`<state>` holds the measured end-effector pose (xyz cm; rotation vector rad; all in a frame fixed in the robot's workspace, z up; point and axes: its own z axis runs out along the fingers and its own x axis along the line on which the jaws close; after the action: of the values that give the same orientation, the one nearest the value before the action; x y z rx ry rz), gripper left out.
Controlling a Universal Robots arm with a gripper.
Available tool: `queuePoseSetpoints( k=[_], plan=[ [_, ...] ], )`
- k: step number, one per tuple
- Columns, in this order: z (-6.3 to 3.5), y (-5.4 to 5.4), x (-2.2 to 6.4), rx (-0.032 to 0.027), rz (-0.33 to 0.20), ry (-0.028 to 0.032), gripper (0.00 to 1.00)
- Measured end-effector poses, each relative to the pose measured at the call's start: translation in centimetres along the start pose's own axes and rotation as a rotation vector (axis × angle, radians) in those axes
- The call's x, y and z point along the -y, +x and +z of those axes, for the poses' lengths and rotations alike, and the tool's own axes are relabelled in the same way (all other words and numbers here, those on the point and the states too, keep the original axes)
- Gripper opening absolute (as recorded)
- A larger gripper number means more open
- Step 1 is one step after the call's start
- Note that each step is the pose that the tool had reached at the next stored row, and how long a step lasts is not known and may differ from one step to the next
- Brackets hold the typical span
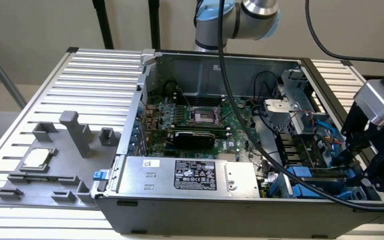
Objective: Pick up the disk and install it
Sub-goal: 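Insert the first disk wire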
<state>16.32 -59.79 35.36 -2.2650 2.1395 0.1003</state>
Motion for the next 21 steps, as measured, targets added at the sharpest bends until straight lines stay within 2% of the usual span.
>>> queuePoseSetpoints(
  k=[7,16,18,19,21],
  plan=[
    [0.17,0.0,0.45,0.0116,-0.048,-0.0023,0.46],
    [0.37,0.1,1.06,0.0414,-0.094,-0.003,0.46],
    [0.49,0.1,1.11,0.047,-0.106,-0.0034,0.44],
    [0.53,0.1,1.13,0.0496,-0.112,-0.0037,0.36],
    [0.56,0.1,1.19,0.0568,-0.123,-0.0038,0.36]
  ],
)
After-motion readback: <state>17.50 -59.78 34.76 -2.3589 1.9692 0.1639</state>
